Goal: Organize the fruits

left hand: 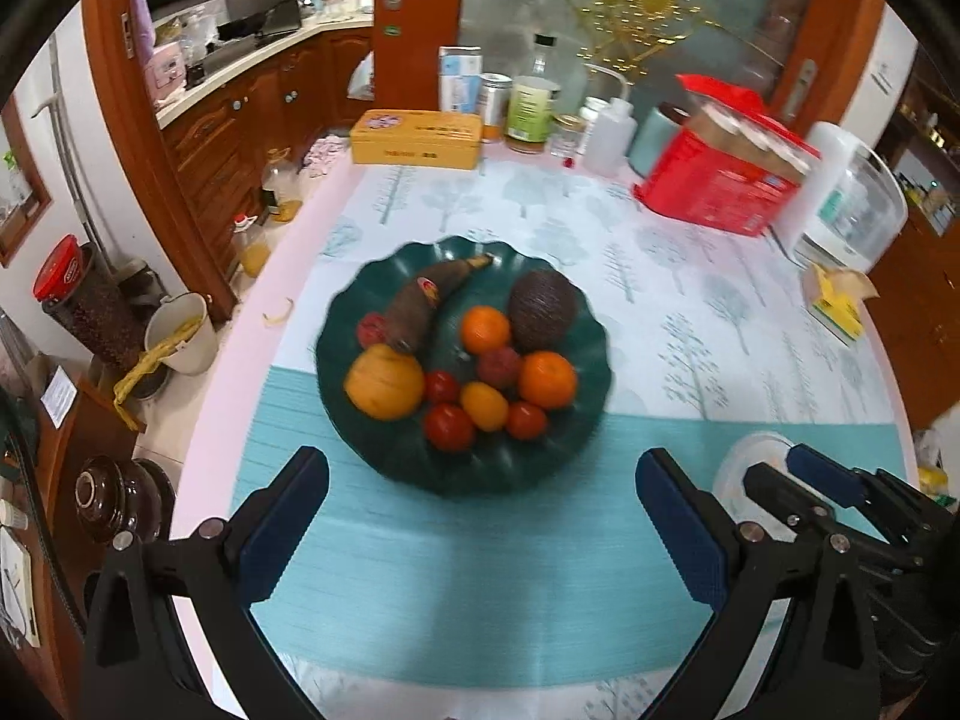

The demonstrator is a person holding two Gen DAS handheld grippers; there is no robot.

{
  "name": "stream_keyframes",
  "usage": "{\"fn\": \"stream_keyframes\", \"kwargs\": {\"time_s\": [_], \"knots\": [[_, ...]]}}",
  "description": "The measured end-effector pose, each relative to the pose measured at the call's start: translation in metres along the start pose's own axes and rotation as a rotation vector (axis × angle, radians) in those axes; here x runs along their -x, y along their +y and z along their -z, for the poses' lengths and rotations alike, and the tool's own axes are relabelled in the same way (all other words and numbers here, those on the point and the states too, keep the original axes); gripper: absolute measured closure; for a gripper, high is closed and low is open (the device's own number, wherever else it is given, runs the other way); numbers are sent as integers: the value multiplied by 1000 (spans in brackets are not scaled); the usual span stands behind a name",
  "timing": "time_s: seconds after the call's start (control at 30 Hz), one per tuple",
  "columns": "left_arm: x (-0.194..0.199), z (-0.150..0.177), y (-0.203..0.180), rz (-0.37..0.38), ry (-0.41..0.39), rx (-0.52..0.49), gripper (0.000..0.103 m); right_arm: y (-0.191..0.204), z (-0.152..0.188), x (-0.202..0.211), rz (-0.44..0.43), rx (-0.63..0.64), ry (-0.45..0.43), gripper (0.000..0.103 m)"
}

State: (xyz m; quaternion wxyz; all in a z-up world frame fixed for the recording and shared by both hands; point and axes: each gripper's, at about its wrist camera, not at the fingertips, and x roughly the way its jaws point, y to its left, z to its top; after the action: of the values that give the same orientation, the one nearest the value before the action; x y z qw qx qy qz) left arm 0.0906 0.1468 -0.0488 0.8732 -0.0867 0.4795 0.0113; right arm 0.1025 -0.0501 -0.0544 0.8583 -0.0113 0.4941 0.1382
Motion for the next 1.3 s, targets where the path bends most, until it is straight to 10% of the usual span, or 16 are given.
{"fn": "stream_keyframes", "kwargs": {"time_s": [0.57, 1.3], "knots": [[75, 31, -66, -31, -86, -112, 1, -21, 34, 107, 165, -74, -148, 38], [58, 25, -78, -40, -70, -111, 1, -29, 31, 99, 154, -85, -131, 36]]}}
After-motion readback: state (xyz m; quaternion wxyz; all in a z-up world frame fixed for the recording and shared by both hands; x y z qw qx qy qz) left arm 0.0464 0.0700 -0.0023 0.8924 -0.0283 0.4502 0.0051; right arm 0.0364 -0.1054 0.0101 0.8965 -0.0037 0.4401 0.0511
